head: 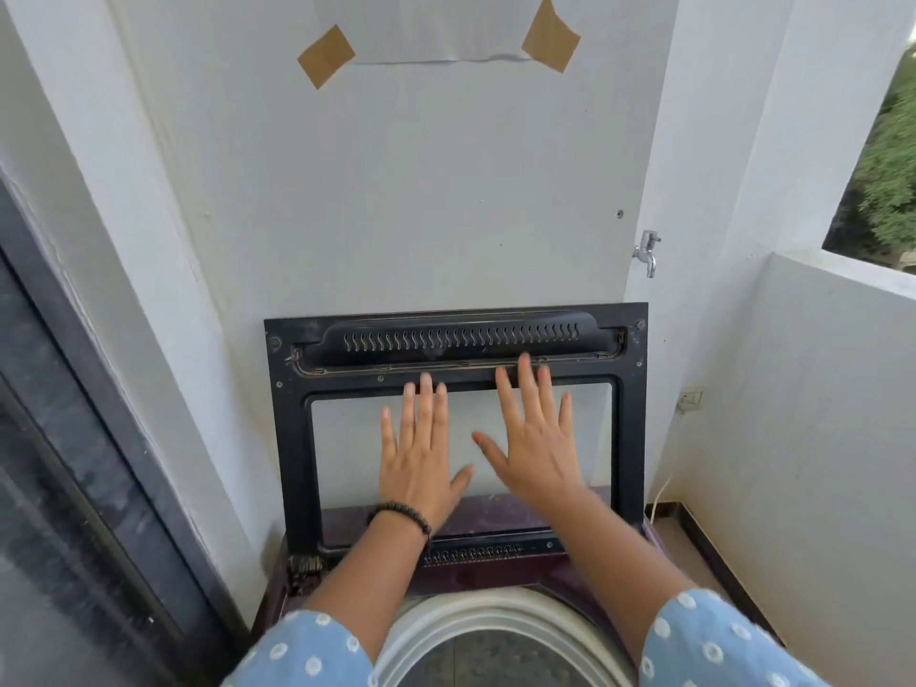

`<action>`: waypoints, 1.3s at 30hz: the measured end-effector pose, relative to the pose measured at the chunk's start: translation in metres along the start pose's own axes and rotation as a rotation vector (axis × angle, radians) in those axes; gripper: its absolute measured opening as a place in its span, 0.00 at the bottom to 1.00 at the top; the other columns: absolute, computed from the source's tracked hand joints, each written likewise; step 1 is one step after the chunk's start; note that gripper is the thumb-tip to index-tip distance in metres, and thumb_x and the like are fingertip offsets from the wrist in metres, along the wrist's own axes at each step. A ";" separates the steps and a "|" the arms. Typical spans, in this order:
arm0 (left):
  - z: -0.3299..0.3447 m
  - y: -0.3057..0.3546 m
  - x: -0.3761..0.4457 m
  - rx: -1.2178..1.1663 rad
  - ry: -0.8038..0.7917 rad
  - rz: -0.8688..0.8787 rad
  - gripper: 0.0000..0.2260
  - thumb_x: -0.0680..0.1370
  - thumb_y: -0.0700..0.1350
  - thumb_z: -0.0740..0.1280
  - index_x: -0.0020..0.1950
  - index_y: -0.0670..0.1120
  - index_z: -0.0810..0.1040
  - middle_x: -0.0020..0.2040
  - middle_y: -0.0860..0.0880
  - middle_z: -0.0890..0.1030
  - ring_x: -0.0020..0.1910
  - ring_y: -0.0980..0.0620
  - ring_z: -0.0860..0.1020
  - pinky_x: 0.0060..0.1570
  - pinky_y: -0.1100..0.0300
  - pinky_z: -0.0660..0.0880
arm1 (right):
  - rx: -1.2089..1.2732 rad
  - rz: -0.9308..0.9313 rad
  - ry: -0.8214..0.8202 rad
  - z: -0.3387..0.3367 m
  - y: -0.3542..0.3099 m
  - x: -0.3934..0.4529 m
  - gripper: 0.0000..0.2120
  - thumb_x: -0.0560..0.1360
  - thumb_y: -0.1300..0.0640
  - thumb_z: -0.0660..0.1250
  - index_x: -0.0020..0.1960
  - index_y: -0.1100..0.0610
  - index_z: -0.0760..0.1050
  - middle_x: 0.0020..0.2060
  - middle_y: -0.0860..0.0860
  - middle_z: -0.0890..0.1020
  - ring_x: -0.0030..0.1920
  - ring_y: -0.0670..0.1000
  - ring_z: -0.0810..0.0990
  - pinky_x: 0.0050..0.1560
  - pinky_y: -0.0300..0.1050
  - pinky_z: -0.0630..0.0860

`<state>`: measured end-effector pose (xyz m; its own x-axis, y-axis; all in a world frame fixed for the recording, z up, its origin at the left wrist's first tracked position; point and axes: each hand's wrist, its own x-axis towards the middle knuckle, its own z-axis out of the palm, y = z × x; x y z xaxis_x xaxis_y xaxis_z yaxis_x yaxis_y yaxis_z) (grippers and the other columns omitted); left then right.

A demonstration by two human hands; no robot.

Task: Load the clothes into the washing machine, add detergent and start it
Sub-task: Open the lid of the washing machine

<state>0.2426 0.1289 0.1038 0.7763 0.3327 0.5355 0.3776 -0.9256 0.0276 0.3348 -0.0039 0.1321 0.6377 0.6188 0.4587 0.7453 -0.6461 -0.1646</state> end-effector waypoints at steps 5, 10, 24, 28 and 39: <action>0.053 0.002 -0.098 -0.001 -0.134 0.012 0.49 0.67 0.66 0.71 0.78 0.42 0.55 0.80 0.42 0.51 0.78 0.43 0.50 0.73 0.40 0.47 | -0.092 -0.033 -0.176 0.068 0.005 -0.103 0.38 0.73 0.34 0.54 0.78 0.52 0.58 0.79 0.54 0.52 0.78 0.59 0.48 0.73 0.61 0.47; 0.083 0.017 -0.194 -0.061 -0.336 0.021 0.61 0.55 0.66 0.78 0.78 0.42 0.53 0.79 0.43 0.52 0.80 0.46 0.43 0.73 0.41 0.47 | -0.124 -0.061 -0.370 0.111 0.010 -0.206 0.40 0.66 0.30 0.58 0.72 0.51 0.65 0.79 0.54 0.47 0.79 0.56 0.39 0.71 0.60 0.44; 0.057 0.033 -0.275 -0.035 -0.409 0.013 0.41 0.74 0.68 0.52 0.78 0.43 0.50 0.77 0.43 0.60 0.78 0.46 0.51 0.73 0.39 0.49 | -0.101 0.082 -0.602 0.077 0.000 -0.267 0.36 0.70 0.33 0.53 0.68 0.53 0.75 0.66 0.55 0.77 0.66 0.59 0.77 0.60 0.64 0.74; 0.050 0.042 -0.267 -0.029 -0.405 0.025 0.39 0.75 0.68 0.49 0.77 0.42 0.56 0.77 0.43 0.60 0.79 0.46 0.47 0.73 0.40 0.47 | -0.116 0.072 -0.604 0.060 0.000 -0.275 0.35 0.72 0.32 0.52 0.69 0.52 0.75 0.67 0.56 0.76 0.67 0.59 0.76 0.59 0.64 0.73; 0.046 0.109 -0.241 -0.069 -0.353 0.145 0.38 0.77 0.68 0.49 0.76 0.41 0.61 0.76 0.40 0.64 0.79 0.48 0.39 0.74 0.41 0.44 | -0.175 0.138 -0.448 0.013 0.046 -0.293 0.37 0.76 0.31 0.48 0.79 0.51 0.55 0.79 0.56 0.55 0.77 0.58 0.45 0.72 0.65 0.45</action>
<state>0.1201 -0.0440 -0.0611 0.9498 0.2277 0.2144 0.2252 -0.9736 0.0364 0.1850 -0.2095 -0.0215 0.7777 0.6284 0.0167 0.6286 -0.7771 -0.0304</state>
